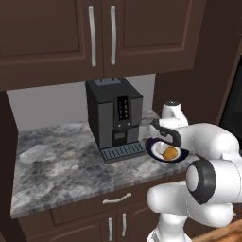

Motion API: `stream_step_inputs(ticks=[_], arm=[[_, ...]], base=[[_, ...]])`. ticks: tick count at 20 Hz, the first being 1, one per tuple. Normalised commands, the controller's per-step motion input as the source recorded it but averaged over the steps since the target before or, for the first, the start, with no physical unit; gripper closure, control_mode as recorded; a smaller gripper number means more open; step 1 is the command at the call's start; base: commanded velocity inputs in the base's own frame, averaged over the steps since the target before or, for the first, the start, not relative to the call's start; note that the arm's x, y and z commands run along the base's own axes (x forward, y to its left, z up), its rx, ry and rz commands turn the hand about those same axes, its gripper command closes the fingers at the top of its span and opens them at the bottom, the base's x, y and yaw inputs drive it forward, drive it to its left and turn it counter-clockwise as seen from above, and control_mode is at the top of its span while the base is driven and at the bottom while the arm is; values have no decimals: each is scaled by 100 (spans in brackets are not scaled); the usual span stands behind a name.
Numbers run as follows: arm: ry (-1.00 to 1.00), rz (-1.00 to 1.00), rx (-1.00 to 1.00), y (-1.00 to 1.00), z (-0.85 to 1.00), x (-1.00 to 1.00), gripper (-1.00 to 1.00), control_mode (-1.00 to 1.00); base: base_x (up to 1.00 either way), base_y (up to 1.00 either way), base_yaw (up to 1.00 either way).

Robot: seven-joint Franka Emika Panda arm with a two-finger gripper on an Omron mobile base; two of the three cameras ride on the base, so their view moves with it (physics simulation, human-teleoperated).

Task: Pick the potato from the counter and place it in the microwave.

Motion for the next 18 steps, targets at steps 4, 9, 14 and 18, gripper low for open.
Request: stream_step_inputs(ticks=[4,9,14,18], arm=[[4,0,0,-31,-27,11,-100,-100],[4,0,0,-24,-37,0,-100,-100],[5,0,0,-1,-45,6,-100,-100],[5,0,0,0,-48,3,-100,-100]], base=[[0,0,0],[0,0,0],[0,0,0],[0,0,0]])
